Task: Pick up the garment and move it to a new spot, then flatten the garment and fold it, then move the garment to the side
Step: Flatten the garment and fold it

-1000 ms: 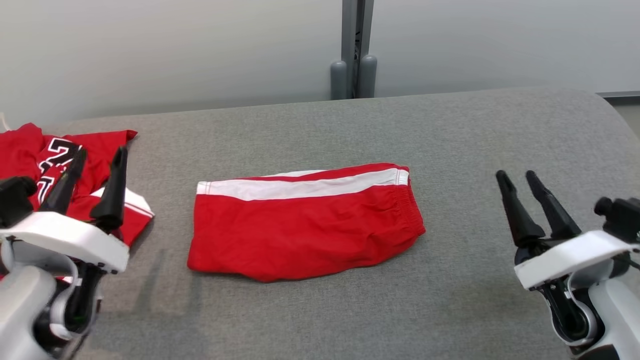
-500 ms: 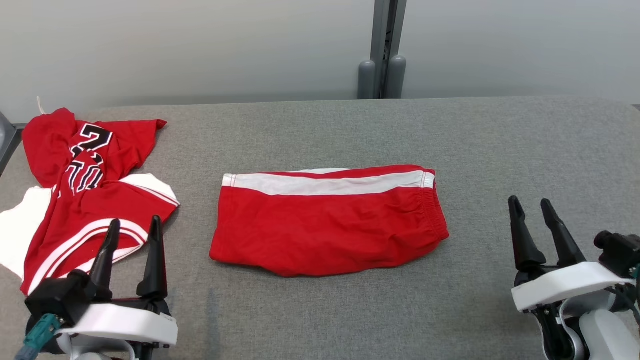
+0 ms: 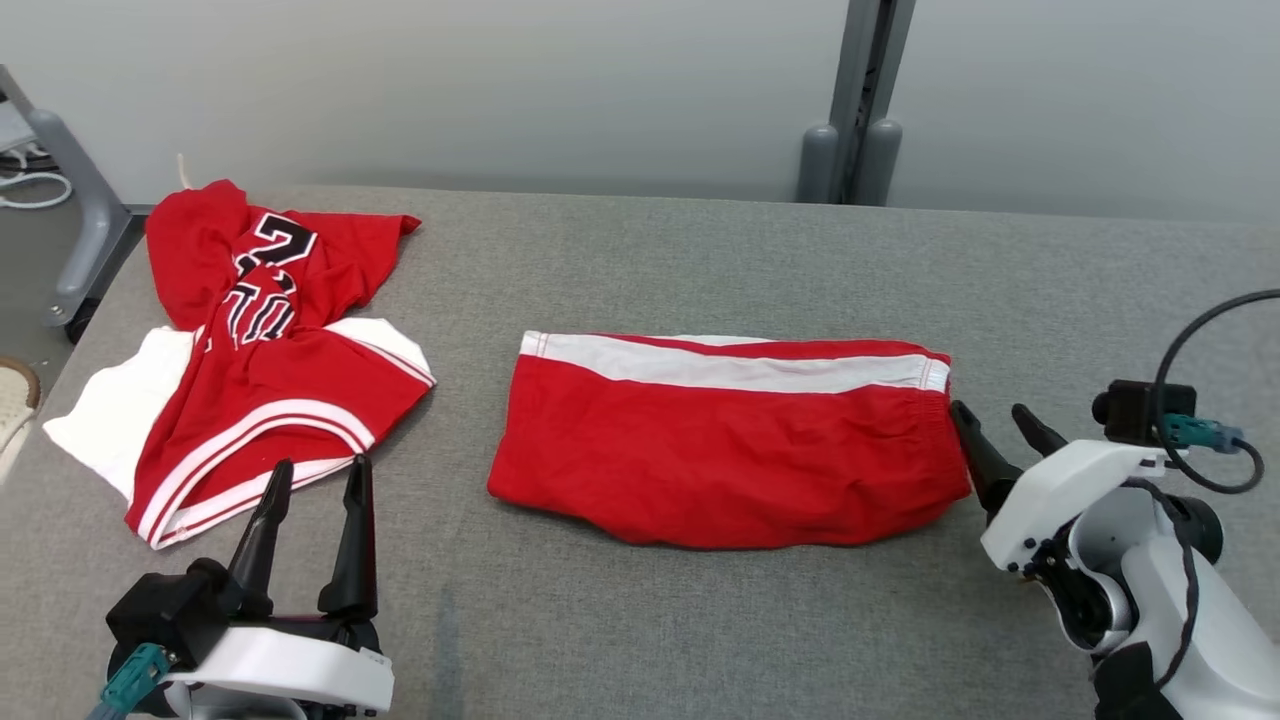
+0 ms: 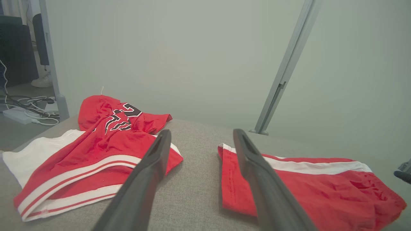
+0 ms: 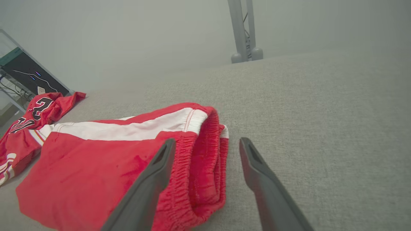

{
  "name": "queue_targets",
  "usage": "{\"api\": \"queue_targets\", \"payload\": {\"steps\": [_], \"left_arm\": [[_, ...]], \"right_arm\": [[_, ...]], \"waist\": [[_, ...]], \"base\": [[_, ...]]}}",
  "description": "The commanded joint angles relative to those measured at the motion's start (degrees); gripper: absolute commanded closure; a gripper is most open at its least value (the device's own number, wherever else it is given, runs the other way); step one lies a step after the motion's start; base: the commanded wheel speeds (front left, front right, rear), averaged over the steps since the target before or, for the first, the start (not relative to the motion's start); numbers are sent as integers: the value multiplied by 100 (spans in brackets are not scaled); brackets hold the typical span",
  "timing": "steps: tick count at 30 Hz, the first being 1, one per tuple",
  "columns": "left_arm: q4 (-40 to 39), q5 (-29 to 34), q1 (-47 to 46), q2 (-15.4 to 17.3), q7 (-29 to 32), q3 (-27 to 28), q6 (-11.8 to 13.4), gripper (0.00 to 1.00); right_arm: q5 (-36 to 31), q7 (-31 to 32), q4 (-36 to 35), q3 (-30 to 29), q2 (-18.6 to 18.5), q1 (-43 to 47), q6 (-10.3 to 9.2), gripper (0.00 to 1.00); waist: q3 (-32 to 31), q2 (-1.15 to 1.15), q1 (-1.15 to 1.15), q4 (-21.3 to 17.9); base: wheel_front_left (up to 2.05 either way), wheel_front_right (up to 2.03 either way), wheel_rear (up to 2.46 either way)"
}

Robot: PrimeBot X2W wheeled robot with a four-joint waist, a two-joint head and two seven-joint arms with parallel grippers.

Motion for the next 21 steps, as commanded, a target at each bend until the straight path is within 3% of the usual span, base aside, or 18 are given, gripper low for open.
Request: {"api": "queue_targets", "payload": {"steps": [1, 13, 21], "left_arm": [[38, 71, -50, -28, -9, 35, -69, 0], [257, 230, -155, -196, -9, 206, -313, 0], [360, 307, -230, -229, -9, 260, -407, 0]], "right_arm": [[-60, 107, 164, 55, 37, -159, 4, 0], [-303, 340, 1496, -329, 100, -779, 4, 0], [-88, 608, 2037, -549, 240, -997, 4, 0]], "waist": [[12, 0, 0, 114], [169, 0, 0, 418], [264, 0, 0, 447]], "base": [[0, 0, 0], [0, 0, 0], [0, 0, 0]]}}
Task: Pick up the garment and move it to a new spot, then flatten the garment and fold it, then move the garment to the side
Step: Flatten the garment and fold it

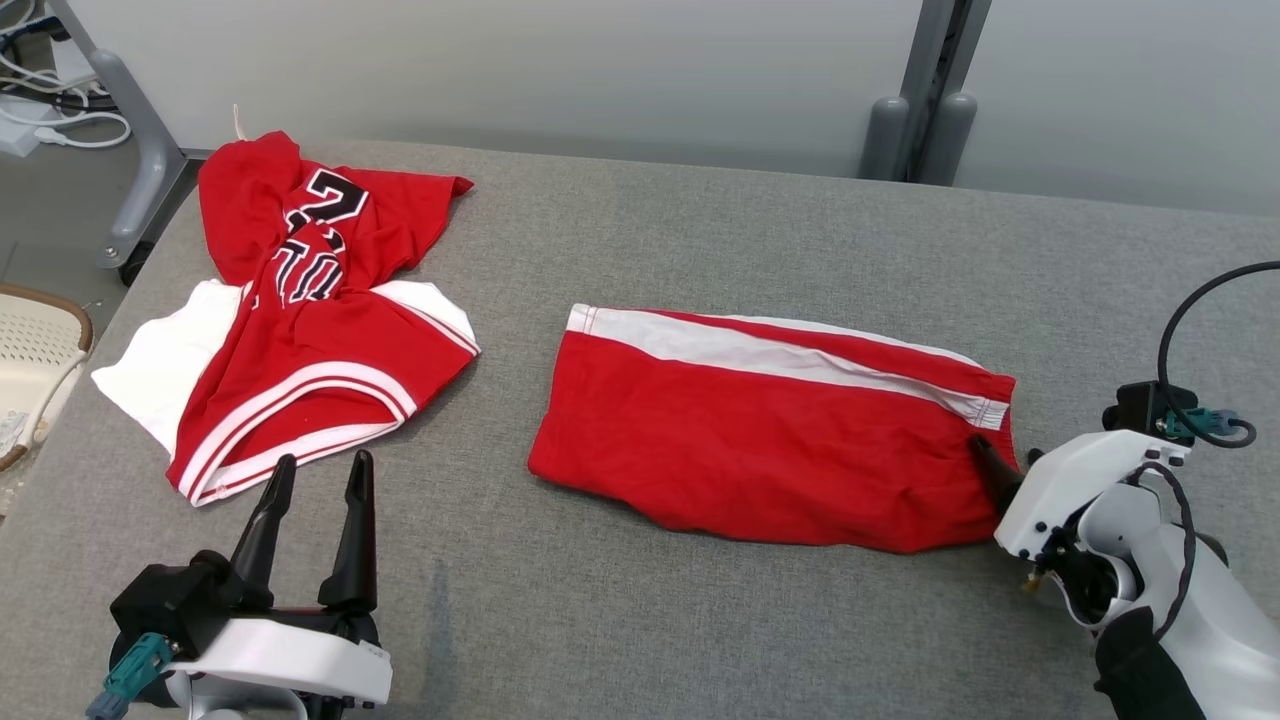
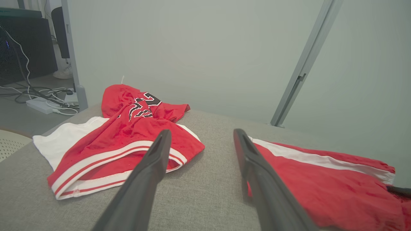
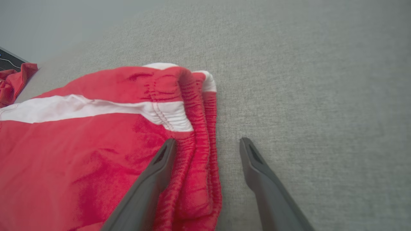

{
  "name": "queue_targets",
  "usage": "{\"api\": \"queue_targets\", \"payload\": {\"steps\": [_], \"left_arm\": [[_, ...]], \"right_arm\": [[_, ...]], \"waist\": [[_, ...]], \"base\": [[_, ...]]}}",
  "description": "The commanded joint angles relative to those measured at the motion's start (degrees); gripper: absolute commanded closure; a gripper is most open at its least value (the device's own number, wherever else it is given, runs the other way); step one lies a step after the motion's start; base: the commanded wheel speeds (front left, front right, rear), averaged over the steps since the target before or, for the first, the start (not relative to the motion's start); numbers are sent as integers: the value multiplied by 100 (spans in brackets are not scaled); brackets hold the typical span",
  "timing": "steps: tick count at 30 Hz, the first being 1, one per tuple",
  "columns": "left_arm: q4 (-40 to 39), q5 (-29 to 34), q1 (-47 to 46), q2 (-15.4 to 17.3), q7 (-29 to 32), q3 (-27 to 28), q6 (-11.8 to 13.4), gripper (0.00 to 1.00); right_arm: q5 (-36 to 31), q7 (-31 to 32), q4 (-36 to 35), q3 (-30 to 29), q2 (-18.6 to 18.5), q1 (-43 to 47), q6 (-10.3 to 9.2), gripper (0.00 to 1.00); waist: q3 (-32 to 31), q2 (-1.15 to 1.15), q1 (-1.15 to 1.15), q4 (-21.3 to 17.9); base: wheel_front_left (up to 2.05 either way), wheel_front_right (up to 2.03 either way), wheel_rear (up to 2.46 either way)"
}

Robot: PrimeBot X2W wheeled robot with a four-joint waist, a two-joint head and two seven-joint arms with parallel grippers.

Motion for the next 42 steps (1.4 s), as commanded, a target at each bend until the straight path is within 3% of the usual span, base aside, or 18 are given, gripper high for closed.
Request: {"api": "queue_targets", "payload": {"steps": [1, 12, 13, 14, 16, 17, 28, 42], "left_arm": [[28, 48, -116, 19, -9, 34, -41, 0], [154, 69, -213, 43, -9, 32, -109, 0], [166, 71, -222, 44, -9, 27, -112, 0], [175, 73, -229, 45, -9, 21, -118, 0], [193, 75, -241, 43, -9, 9, -123, 0], [206, 76, -259, 36, -9, -4, -131, 0], [225, 70, -185, 30, -9, 26, -117, 0], [224, 70, 17, -21, -9, 8, -123, 0]], "right_arm": [[170, 81, 64, -28, 45, -78, 3, 0], [1012, 438, 168, -7, 106, -149, 3, 3], [1102, 492, 191, -17, 120, -152, 2, 17], [1156, 526, 216, -18, 118, -155, 3, 40], [1215, 578, 299, 17, 70, -190, 3, 69], [1266, 590, 349, 43, 49, -241, 3, 100], [1590, 416, 207, 225, -182, -263, 3, 100], [1877, 748, -333, 331, -1033, 209, 3, 100]], "waist": [[21, 0, 0, 6], [59, 0, 0, 66], [53, 0, 0, 77], [50, 0, 0, 88], [43, 0, 0, 112], [35, 0, 0, 138], [-76, 0, 0, 98], [-311, 0, 0, -453]], "base": [[0, 0, 0], [0, 0, 0], [0, 0, 0], [0, 0, 0], [0, 0, 0], [0, 0, 0], [0, 0, 0], [0, 0, 0]]}}
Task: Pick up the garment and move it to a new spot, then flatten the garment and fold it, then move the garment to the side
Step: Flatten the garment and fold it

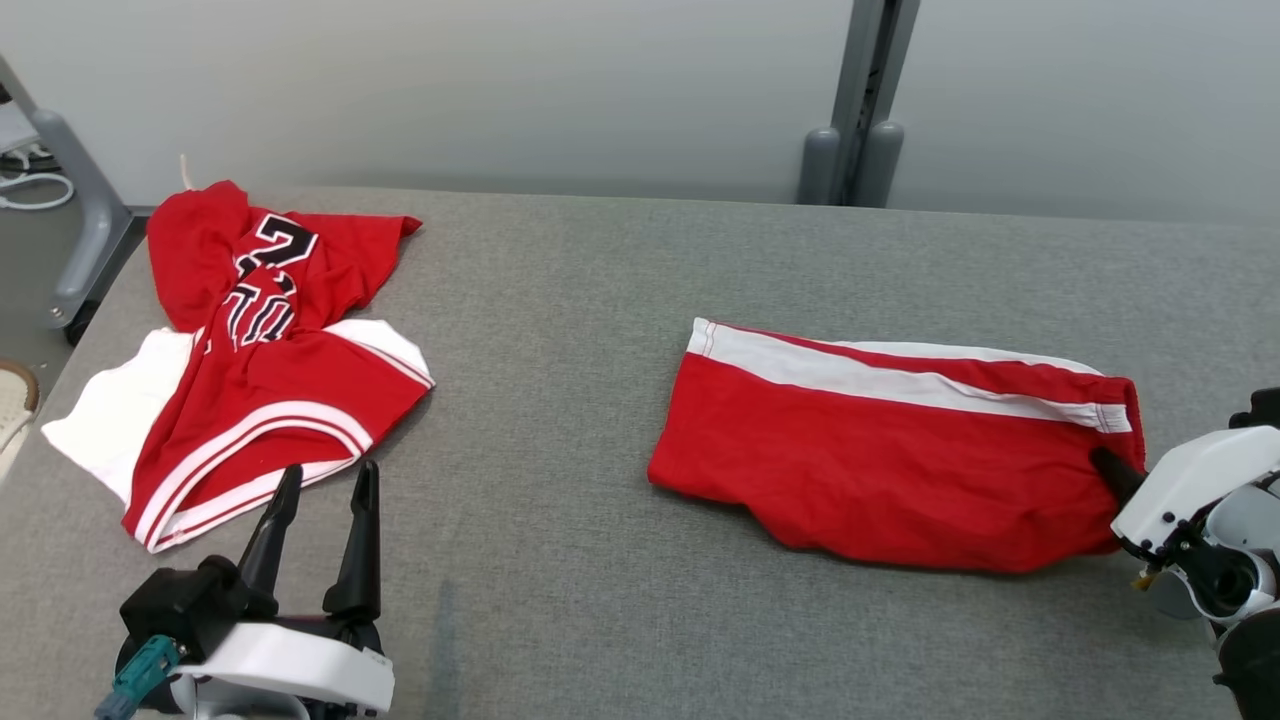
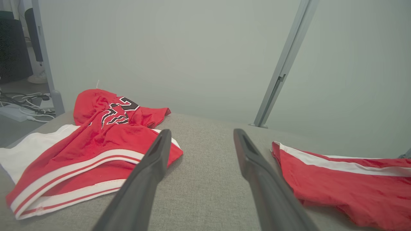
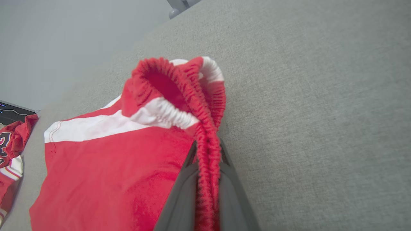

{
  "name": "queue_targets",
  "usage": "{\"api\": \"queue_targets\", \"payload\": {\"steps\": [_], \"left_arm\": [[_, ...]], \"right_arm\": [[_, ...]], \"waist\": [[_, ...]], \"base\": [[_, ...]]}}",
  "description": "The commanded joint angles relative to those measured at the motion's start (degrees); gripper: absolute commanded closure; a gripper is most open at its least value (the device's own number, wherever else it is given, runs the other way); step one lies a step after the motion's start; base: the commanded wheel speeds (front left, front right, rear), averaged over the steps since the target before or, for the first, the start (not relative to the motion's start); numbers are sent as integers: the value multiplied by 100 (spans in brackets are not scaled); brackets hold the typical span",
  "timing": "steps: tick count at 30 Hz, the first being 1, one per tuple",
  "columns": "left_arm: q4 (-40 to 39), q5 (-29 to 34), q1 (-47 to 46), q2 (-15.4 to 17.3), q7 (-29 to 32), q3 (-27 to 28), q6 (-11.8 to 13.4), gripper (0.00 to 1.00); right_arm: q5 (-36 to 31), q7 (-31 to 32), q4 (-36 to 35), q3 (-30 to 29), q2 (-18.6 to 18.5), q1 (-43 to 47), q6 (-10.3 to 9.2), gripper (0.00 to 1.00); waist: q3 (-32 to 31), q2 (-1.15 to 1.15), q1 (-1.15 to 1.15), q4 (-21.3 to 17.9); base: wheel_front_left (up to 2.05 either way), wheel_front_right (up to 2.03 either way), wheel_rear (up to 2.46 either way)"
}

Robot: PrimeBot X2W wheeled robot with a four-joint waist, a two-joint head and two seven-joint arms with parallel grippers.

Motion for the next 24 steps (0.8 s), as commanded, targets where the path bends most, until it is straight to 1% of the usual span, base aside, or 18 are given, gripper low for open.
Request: {"api": "queue_targets", "payload": {"steps": [1, 2, 4, 5, 7, 12, 15, 19, 24], "left_arm": [[5, 25, 48, 13, -9, -9, -18, 0], [5, 25, 48, 13, -9, -9, -18, 0], [25, 27, 59, 19, -9, -33, -24, 0], [25, 27, 59, 19, -9, -33, -24, 0], [40, 24, 58, 16, -9, -48, -17, 0], [102, -8, 43, 4, 0, -96, -43, 0], [141, -39, 46, -19, 0, -112, -57, 0], [189, -63, -3, -46, -1, -131, -65, 0], [246, -60, -79, -67, -3, -126, -81, 0]], "right_arm": [[137, 113, -159, -36, -50, 57, 4, 100], [137, 113, -159, -36, -50, 57, 4, 100], [496, 459, -510, -98, 4, 133, 4, 100], [496, 459, -510, -98, 4, 133, 4, 100], [863, 784, -786, -179, 86, 180, 4, 100], [1852, 1616, -1295, -594, 269, 243, 5, 100], [2178, 1944, -1440, -755, 412, 250, 5, 100], [2361, 2144, -1524, -839, 661, 179, 5, 100], [2350, 1973, -1398, -944, 956, 38, 5, 100]], "waist": [[-56, 0, 0, -94], [-56, 0, 0, -94], [-84, 0, 0, -156], [-84, 0, 0, -156], [-104, 0, 0, -173], [-137, 0, 0, -128], [-133, 0, 0, -49], [-100, 0, 0, 101], [-46, 0, 0, 344]], "base": [[0, 0, 0], [0, 0, 0], [0, 0, 0], [0, 0, 0], [0, 0, 0], [0, 0, 0], [0, 0, 0], [0, 0, 0], [0, 0, 0]]}}
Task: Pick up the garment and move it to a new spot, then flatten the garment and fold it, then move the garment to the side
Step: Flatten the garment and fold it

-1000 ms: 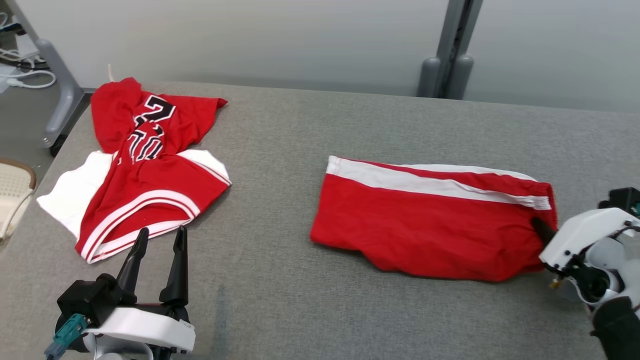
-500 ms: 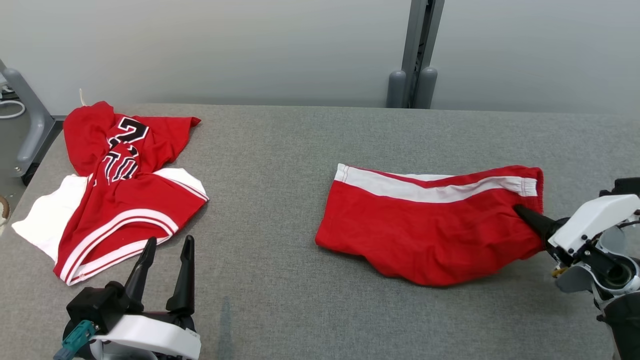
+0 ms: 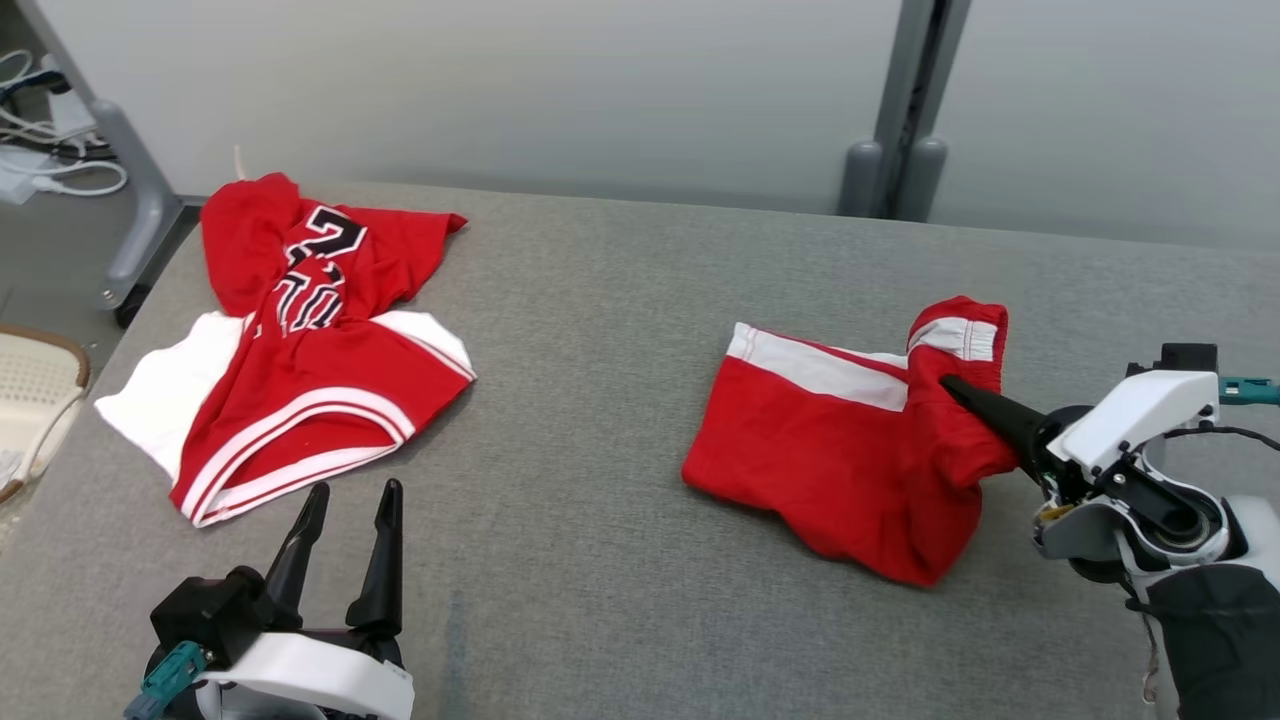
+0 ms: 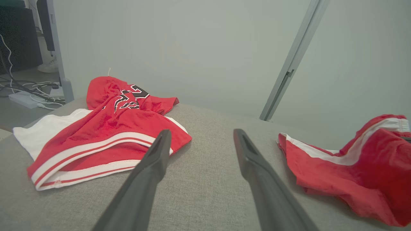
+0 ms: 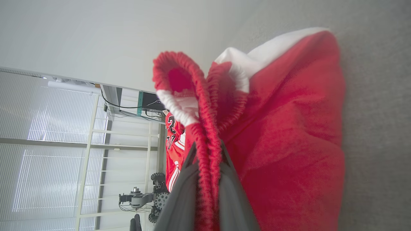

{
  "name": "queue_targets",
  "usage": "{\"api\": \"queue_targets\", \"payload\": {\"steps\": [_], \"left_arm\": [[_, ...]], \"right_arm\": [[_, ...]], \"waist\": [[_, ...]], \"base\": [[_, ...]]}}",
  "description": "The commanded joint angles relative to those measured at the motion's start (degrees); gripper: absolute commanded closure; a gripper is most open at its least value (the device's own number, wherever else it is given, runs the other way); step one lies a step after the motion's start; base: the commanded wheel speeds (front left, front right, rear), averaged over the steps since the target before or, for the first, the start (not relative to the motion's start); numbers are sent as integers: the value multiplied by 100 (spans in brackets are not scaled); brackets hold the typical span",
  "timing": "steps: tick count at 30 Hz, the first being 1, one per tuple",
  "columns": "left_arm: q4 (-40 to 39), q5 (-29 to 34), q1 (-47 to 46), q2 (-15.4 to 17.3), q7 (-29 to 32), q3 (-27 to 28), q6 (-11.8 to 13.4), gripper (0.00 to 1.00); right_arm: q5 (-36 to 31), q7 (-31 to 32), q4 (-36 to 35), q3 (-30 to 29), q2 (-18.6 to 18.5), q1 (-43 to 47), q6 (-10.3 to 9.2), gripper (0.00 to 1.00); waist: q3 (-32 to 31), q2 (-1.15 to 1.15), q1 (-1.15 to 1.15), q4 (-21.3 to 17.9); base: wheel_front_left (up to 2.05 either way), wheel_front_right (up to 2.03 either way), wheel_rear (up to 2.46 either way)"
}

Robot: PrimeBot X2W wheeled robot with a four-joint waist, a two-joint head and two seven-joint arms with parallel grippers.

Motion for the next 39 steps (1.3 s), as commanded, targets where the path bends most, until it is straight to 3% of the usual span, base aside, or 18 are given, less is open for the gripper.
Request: {"api": "queue_targets", "payload": {"steps": [1, 11, 22, 23, 24, 25, 26, 27, 31, 32, 33, 39], "left_arm": [[23, -19, -116, 11, -5, 17, -39, 0], [130, 6, -170, -56, -8, 22, -86, 0], [194, 38, -241, -108, -9, 50, -117, 0], [203, 41, -249, -110, -9, 53, -121, 0], [212, 46, -252, -112, -9, 56, -123, 0], [212, 46, -252, -112, -9, 56, -123, 0], [222, 48, -253, -116, -9, 60, -126, 0], [231, 51, -253, -118, -9, 62, -129, 0], [253, 51, -234, -114, -10, 83, -125, 0], [243, 55, -218, -122, -10, 87, -118, 0], [241, 59, -236, -120, -10, 80, -115, 0], [163, 70, -141, -61, -10, 112, -66, 0]], "right_arm": [[38, -89, 95, -72, 74, -103, 6, 100], [-80, -536, 912, -172, 340, -520, 10, 100], [-70, -1081, 1820, -72, 419, -956, 10, 100], [-63, -1136, 1870, -53, 422, -983, 10, 92], [-44, -1171, 1933, -28, 422, -1010, 10, 71], [-44, -1171, 1933, -28, 422, -1010, 10, 71], [6, -1182, 1980, 14, 422, -1038, 10, 50], [72, -1169, 1988, 70, 423, -1066, 10, 0], [396, -1065, 1845, 379, 422, -1065, 10, 0], [1050, -987, 1168, 948, 419, -882, 10, 0], [1167, -1090, 920, 1200, 419, -837, 10, 0], [782, -1634, -104, 1575, 46, -463, 10, 0]], "waist": [[43, 0, 0, 146], [113, 0, 0, 595], [144, 0, 0, 799], [143, 0, 0, 809], [139, 0, 0, 818], [139, 0, 0, 818], [135, 0, 0, 826], [131, 0, 0, 832], [108, 0, 0, 823], [99, 0, 0, 744], [99, 0, 0, 709], [74, 0, 0, 546]], "base": [[0, 0, 0], [0, 0, 0], [0, 0, 0], [0, 0, 0], [0, 0, 0], [0, 0, 0], [0, 0, 0], [0, 0, 0], [0, 0, 0], [0, 0, 0], [0, 0, 0], [0, 0, 0]]}}
